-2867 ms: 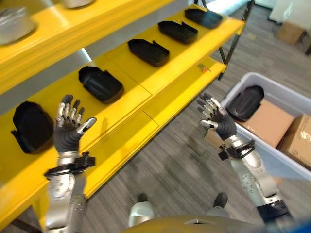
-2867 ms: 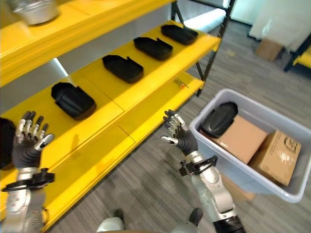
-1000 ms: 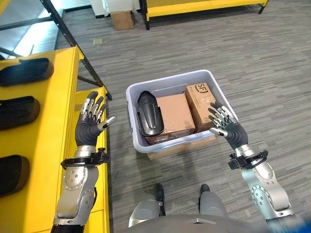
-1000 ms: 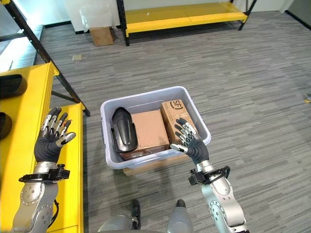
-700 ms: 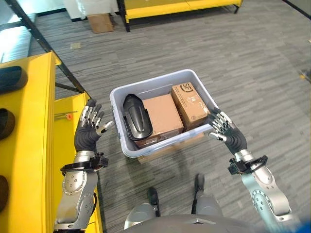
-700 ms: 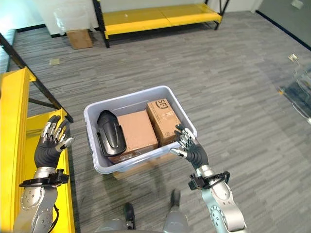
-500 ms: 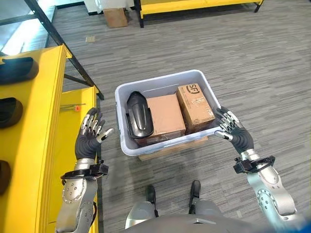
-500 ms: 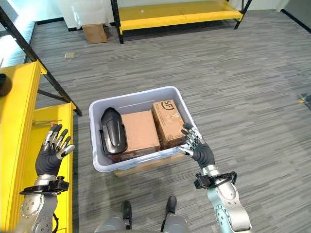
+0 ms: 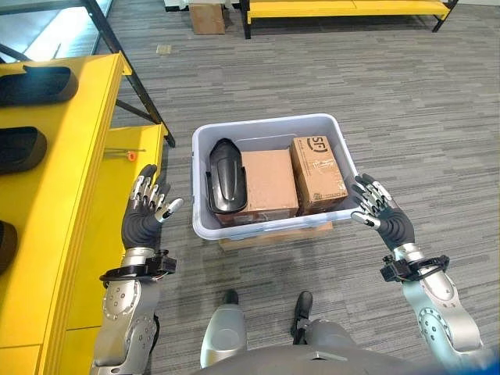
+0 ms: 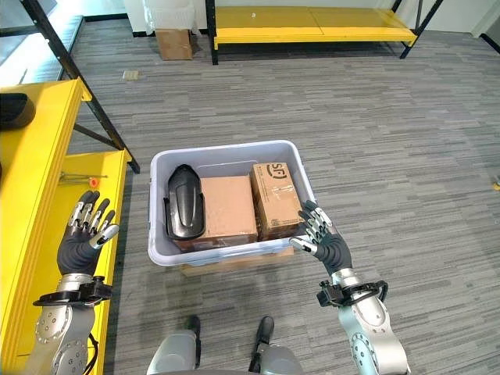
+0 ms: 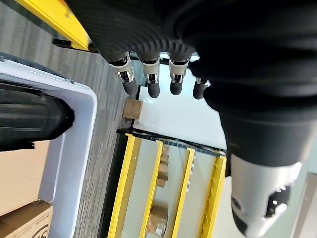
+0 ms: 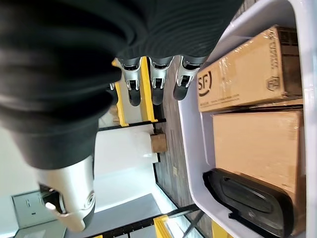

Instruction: Move parts from the plastic box to the shelf.

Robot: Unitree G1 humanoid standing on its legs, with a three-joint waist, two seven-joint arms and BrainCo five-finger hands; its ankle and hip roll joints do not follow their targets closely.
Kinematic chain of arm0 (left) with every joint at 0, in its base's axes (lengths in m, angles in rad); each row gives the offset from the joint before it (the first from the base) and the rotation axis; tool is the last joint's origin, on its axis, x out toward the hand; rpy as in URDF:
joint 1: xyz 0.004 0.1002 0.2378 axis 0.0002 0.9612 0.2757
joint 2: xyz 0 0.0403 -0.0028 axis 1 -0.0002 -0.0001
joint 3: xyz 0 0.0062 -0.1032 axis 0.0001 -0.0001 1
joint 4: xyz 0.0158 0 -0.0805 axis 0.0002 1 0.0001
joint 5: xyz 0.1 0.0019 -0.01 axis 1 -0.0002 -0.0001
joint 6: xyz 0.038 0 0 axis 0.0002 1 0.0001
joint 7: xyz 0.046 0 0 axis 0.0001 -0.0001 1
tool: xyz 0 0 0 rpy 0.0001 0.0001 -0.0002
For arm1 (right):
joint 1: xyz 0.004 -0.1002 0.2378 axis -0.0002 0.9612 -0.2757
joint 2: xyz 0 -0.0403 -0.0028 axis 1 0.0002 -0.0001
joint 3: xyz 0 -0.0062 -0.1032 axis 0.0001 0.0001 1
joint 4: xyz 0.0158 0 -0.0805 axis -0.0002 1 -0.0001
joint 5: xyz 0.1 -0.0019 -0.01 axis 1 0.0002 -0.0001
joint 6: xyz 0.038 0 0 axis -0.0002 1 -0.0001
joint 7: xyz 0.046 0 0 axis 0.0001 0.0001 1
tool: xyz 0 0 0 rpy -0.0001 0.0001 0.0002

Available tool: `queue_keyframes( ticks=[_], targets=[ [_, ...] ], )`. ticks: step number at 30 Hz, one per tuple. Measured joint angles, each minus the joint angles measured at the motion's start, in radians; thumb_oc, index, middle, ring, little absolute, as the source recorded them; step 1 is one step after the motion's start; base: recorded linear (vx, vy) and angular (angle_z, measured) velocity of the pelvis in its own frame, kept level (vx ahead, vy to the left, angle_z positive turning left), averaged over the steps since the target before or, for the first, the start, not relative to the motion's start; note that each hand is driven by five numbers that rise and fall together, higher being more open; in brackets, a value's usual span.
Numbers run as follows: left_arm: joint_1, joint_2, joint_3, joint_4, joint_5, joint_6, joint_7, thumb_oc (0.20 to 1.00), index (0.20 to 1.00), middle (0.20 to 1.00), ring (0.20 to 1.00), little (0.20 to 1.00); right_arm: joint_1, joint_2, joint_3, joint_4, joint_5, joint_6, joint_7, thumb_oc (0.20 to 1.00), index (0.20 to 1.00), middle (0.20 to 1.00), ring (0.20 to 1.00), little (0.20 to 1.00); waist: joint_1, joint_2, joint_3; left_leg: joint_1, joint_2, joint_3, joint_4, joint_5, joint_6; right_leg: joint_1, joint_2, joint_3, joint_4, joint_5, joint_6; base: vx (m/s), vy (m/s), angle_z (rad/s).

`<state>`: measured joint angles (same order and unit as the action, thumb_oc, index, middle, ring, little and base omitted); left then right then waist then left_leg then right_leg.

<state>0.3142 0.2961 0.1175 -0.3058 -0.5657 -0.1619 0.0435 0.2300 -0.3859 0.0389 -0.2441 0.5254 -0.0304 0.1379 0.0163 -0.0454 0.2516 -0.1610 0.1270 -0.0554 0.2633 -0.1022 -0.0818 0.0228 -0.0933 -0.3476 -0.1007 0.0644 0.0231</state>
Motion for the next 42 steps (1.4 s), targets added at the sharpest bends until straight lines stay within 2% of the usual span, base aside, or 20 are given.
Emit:
queue_keyframes(
  ticks=[2, 3, 4, 5, 6, 7, 8, 9, 10, 11, 12, 13, 14, 18, 20, 23, 26, 31, 35, 42],
  targets=[
    [-0.019, 0.004, 0.003, 0.01, -0.002, -0.001, 0.001, 1.0, 1.0, 1.0, 1.0, 1.0, -0.005, 0.013, -0.016, 0.007, 0.0, -0.003, -0.018, 1.0, 1.0, 1.0, 1.0, 1.0, -0.004, -0.01, 0.013, -0.019, 0.057, -0.008, -0.018, 0.001, -0.007, -0.006, -0.014, 0.0, 0.0, 0.005, -0.007, 0.11, 0.298, 0.22],
    [-0.034, 0.0, 0.002, 0.021, -0.002, -0.001, 0.006, 1.0, 1.0, 1.0, 1.0, 1.0, -0.007, 0.02, -0.03, 0.011, 0.0, -0.004, -0.029, 1.0, 1.0, 1.0, 1.0, 1.0, -0.005, -0.012, 0.016, -0.027, 0.125, 0.006, -0.085, 0.029, -0.051, -0.013, -0.022, 0.004, 0.0, 0.001, 0.003, 0.09, 0.232, 0.24],
    [-0.042, -0.007, -0.001, 0.021, -0.002, -0.001, 0.007, 1.0, 1.0, 1.0, 1.0, 1.0, 0.003, 0.019, -0.048, 0.011, -0.001, -0.009, -0.035, 1.0, 1.0, 1.0, 1.0, 1.0, -0.016, -0.003, 0.016, -0.022, 0.184, 0.036, -0.165, 0.066, -0.078, -0.015, -0.025, 0.006, 0.0, 0.008, 0.016, 0.17, 0.329, 0.11],
    [-0.038, -0.018, -0.005, 0.022, -0.002, -0.001, 0.007, 1.0, 1.0, 1.0, 1.0, 1.0, -0.008, 0.016, -0.067, 0.01, -0.001, -0.011, -0.038, 1.0, 1.0, 1.0, 1.0, 1.0, -0.014, 0.019, 0.013, -0.009, 0.218, 0.046, -0.227, 0.094, -0.074, -0.014, -0.031, 0.007, 0.0, 0.018, 0.034, 0.17, 0.32, -0.01],
    [-0.028, -0.022, -0.01, 0.023, -0.001, -0.002, 0.006, 1.0, 1.0, 1.0, 1.0, 1.0, -0.007, 0.001, -0.076, 0.008, -0.002, -0.018, -0.041, 1.0, 1.0, 1.0, 1.0, 1.0, -0.013, 0.044, 0.01, 0.006, 0.226, 0.042, -0.256, 0.101, -0.063, -0.013, -0.032, 0.021, 0.001, 0.021, 0.059, 0.23, 0.422, -0.46],
    [-0.024, -0.018, -0.007, 0.041, -0.002, -0.001, 0.004, 1.0, 1.0, 1.0, 1.0, 1.0, -0.022, -0.003, -0.07, 0.041, -0.012, -0.025, -0.041, 1.0, 1.0, 1.0, 1.0, 1.0, -0.003, 0.059, 0.007, 0.033, 0.203, 0.027, -0.276, 0.176, -0.118, -0.014, -0.057, 0.054, 0.0, 0.027, 0.082, 0.17, 0.329, -0.55],
    [-0.02, -0.008, -0.003, 0.059, -0.002, 0.001, 0.006, 1.0, 1.0, 1.0, 1.0, 1.0, -0.025, 0.018, -0.065, 0.049, -0.022, -0.022, -0.042, 1.0, 1.0, 1.0, 1.0, 1.0, 0.008, 0.038, 0.005, 0.035, 0.177, 0.052, -0.27, 0.181, -0.123, -0.014, -0.09, 0.061, 0.0, 0.03, 0.088, 0.16, 0.331, -0.32],
    [-0.027, 0.003, 0.003, 0.061, -0.003, 0.0, 0.006, 1.0, 1.0, 1.0, 1.0, 1.0, -0.004, 0.038, -0.044, 0.036, -0.031, -0.02, -0.039, 1.0, 1.0, 1.0, 1.0, 1.0, 0.0, 0.012, -0.007, 0.038, 0.12, 0.057, -0.267, 0.178, -0.105, -0.015, -0.135, 0.067, 0.002, 0.022, 0.061, 0.1, 0.238, 0.1],
    [-0.026, 0.029, 0.002, 0.055, -0.002, -0.001, 0.002, 1.0, 1.0, 1.0, 1.0, 1.0, 0.003, 0.058, -0.019, 0.034, -0.04, -0.019, -0.031, 1.0, 1.0, 1.0, 1.0, 1.0, 0.0, -0.014, -0.016, 0.04, 0.079, 0.066, -0.258, 0.17, -0.084, -0.013, -0.169, 0.094, 0.005, 0.04, 0.051, 0.11, 0.309, 0.13],
    [-0.015, 0.052, 0.008, 0.054, -0.002, -0.003, 0.001, 1.0, 1.0, 1.0, 1.0, 1.0, -0.007, 0.082, 0.014, 0.035, -0.04, -0.017, -0.025, 1.0, 1.0, 1.0, 1.0, 1.0, 0.016, -0.024, -0.022, 0.046, 0.063, 0.083, -0.248, 0.158, -0.073, -0.015, -0.189, 0.1, 0.006, 0.061, 0.041, 0.08, 0.246, -0.12],
    [-0.024, 0.063, 0.008, 0.054, -0.002, -0.002, 0.001, 1.0, 1.0, 1.0, 1.0, 1.0, -0.004, 0.092, 0.03, 0.035, -0.041, -0.016, -0.017, 1.0, 1.0, 1.0, 1.0, 1.0, 0.024, -0.032, -0.026, 0.057, 0.048, 0.104, -0.243, 0.148, -0.068, -0.017, -0.194, 0.101, 0.007, 0.091, 0.037, 0.09, 0.31, -0.36],
    [-0.023, 0.076, 0.007, 0.055, -0.001, -0.002, 0.0, 1.0, 1.0, 1.0, 1.0, 1.0, -0.012, 0.109, 0.031, 0.031, -0.043, -0.015, -0.013, 1.0, 1.0, 1.0, 1.0, 1.0, 0.034, -0.032, -0.026, 0.057, 0.048, 0.111, -0.225, 0.136, -0.06, -0.026, -0.196, 0.105, 0.013, 0.117, 0.051, 0.02, 0.134, -0.53],
    [-0.015, 0.089, 0.008, 0.06, 0.0, -0.002, 0.0, 1.0, 1.0, 1.0, 1.0, 1.0, -0.031, 0.11, 0.048, 0.029, -0.044, -0.016, -0.013, 1.0, 1.0, 1.0, 1.0, 1.0, 0.041, -0.033, -0.028, 0.075, 0.045, 0.15, -0.228, 0.123, -0.052, -0.039, -0.208, 0.129, 0.02, 0.134, 0.055, 0.04, 0.125, -0.54],
    [-0.017, 0.089, 0.003, 0.058, 0.002, -0.002, -0.001, 1.0, 1.0, 1.0, 1.0, 1.0, -0.027, 0.107, 0.047, 0.03, -0.049, -0.015, -0.009, 1.0, 1.0, 1.0, 1.0, 1.0, 0.027, -0.052, -0.042, 0.092, 0.026, 0.178, -0.242, 0.119, -0.047, -0.039, -0.226, 0.117, 0.009, 0.131, 0.062, 0.05, 0.095, -0.22],
    [-0.021, 0.09, -0.006, 0.062, 0.011, -0.001, -0.002, 1.0, 1.0, 1.0, 1.0, 1.0, -0.031, 0.106, 0.046, 0.033, -0.049, -0.013, -0.009, 1.0, 1.0, 1.0, 1.0, 1.0, 0.024, -0.058, -0.048, 0.089, 0.031, 0.186, -0.247, 0.121, -0.05, -0.049, -0.223, 0.116, 0.009, 0.123, 0.072, 0.0, 0.004, -0.1],
    [-0.052, 0.099, -0.044, 0.067, 0.052, 0.002, 0.0, 1.0, 1.0, 1.0, 1.0, 1.0, -0.019, 0.089, 0.038, 0.031, -0.052, -0.007, -0.019, 1.0, 1.0, 1.0, 1.0, 1.0, -0.008, -0.066, -0.053, 0.069, 0.04, 0.187, -0.251, 0.129, -0.062, -0.071, -0.218, 0.116, 0.009, 0.095, 0.117, -0.07, -0.025, -0.06],
    [-0.133, 0.12, -0.091, 0.078, 0.087, 0.001, 0.009, 1.0, 1.0, 1.0, 1.0, 1.0, -0.035, 0.088, 0.026, 0.029, -0.068, -0.009, -0.046, 1.0, 1.0, 1.0, 1.0, 1.0, -0.038, -0.066, -0.054, -0.01, 0.074, 0.187, -0.246, 0.155, -0.078, -0.154, -0.185, 0.127, 0.009, 0.1, 0.145, -0.14, -0.052, -0.11],
    [-0.21, 0.1, -0.154, 0.113, 0.09, -0.001, 0.053, 1.0, 1.0, 1.0, 1.0, 1.0, -0.059, 0.082, 0.035, 0.027, -0.07, -0.032, -0.084, 1.0, 1.0, 1.0, 1.0, 1.0, -0.065, -0.056, -0.033, -0.054, 0.116, 0.215, -0.263, 0.182, -0.095, -0.237, -0.146, 0.153, 0.003, 0.107, 0.126, -0.11, -0.054, -0.26],
    [-0.328, 0.086, -0.161, 0.17, 0.144, -0.003, 0.122, 1.0, 1.0, 1.0, 1.0, 1.0, -0.112, 0.054, 0.07, 0.025, -0.078, -0.037, -0.123, 1.0, 1.0, 1.0, 1.0, 1.0, -0.094, -0.059, 0.043, -0.1, 0.145, 0.249, -0.279, 0.211, -0.106, -0.324, -0.113, 0.181, 0.008, 0.134, 0.109, -0.07, -0.07, -0.3],
    [-0.49, 0.061, -0.194, 0.255, 0.221, -0.003, 0.243, 1.0, 1.0, 1.0, 1.0, 1.0, -0.149, 0.049, 0.073, -0.008, -0.079, -0.051, -0.182, 1.0, 1.0, 1.0, 1.0, 1.0, -0.116, -0.062, 0.202, -0.11, 0.191, 0.271, -0.297, 0.229, -0.128, -0.365, -0.069, 0.196, 0.009, 0.16, 0.095, -0.05, -0.045, -0.18]
  ],
)
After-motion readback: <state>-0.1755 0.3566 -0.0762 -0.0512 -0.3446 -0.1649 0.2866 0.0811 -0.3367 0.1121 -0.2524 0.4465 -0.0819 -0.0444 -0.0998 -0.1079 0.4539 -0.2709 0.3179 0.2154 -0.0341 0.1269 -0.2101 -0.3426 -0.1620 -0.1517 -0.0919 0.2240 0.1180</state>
